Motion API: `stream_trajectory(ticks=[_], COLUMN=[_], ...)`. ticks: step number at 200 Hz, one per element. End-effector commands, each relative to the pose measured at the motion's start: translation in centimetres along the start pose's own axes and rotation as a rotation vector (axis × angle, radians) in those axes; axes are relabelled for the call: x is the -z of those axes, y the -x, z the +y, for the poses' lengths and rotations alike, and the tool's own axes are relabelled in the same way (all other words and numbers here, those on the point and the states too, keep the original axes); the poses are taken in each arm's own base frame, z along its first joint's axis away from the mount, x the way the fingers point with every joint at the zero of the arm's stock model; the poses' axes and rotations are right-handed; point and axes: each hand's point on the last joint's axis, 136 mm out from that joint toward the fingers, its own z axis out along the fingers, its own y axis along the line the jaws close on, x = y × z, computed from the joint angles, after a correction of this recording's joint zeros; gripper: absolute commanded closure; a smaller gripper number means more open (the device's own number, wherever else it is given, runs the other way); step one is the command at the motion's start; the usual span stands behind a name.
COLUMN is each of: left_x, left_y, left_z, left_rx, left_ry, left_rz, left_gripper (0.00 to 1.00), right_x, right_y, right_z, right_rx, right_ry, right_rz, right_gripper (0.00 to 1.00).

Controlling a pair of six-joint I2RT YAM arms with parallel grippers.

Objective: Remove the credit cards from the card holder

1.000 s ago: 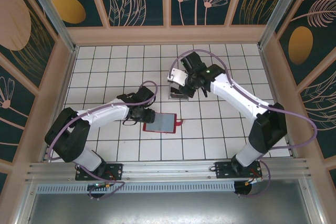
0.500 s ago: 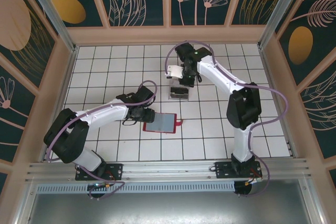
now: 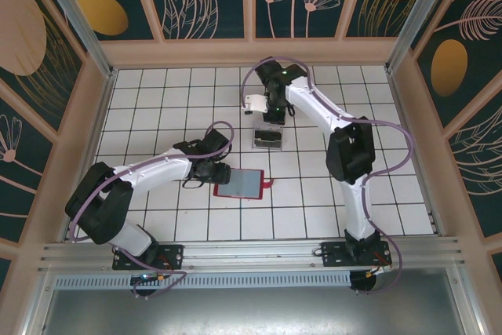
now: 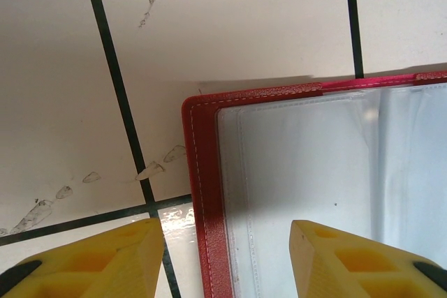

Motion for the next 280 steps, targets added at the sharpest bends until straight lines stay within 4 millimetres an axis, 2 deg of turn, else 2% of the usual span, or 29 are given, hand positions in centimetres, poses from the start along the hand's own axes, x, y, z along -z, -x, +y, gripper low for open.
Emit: stream_trajectory(ticks=[1, 47, 84, 108, 151, 174, 201, 216, 245, 254, 280], left_x=[0.5, 0.6, 0.7, 0.6, 0.5, 0.7, 0.7, 0.7, 0.6, 0.7, 0.6], left_y=[-0.2, -0.4, -0.3, -0.2, 0.3, 0.7, 0.8, 0.8, 0.7, 0.6, 0.6], left_z=[0.6, 0.8, 0.9, 0.7, 0.8, 0.5, 0.4, 0.4, 0.3, 0.3, 0.4], left_rx=[0.022, 0.027, 0.029, 0.028, 0.023, 0.023, 0.021, 0.022, 0.021, 0.019, 0.018], left_ry=[0.016, 0.020, 0.020, 0.014, 0.023, 0.017, 0.013, 0.012, 0.009, 0.009, 0.013], left_rz=[-0.009, -0.010, -0.019, -0.020, -0.035, -0.046, -0.048, -0.048, -0.042, -0.041, -0.038], left_gripper=[0.48, 0.48, 0.48, 0.47, 0.46, 0.46, 0.46, 0.45, 0.45, 0.45, 0.45], right_x=[-1.0, -2.6, -1.9, -1.1, 0.7, 1.4, 1.7, 1.1, -0.9, -1.6, -3.0], right_y=[-0.8, -0.8, -0.5, -0.6, -1.2, -0.8, 0.2, 0.1, -0.3, -0.5, -0.6], right_z=[0.6, 0.8, -0.6, -2.0, -4.2, -3.0, -1.0, -0.4, 0.6, 0.7, 0.7], right_rx=[0.018, 0.005, -0.001, -0.005, -0.036, -0.038, -0.043, -0.048, -0.057, -0.058, -0.057], right_ry=[0.056, 0.082, 0.013, -0.071, -0.227, -0.196, -0.113, -0.088, -0.038, -0.032, -0.025], right_rz=[0.034, 0.041, 0.028, 0.035, 0.034, -0.011, -0.092, -0.097, -0.080, -0.071, -0.058], right_gripper=[1.00, 1.00, 0.71, 0.63, 0.59, 0.57, 0.37, 0.31, 0.28, 0.25, 0.23])
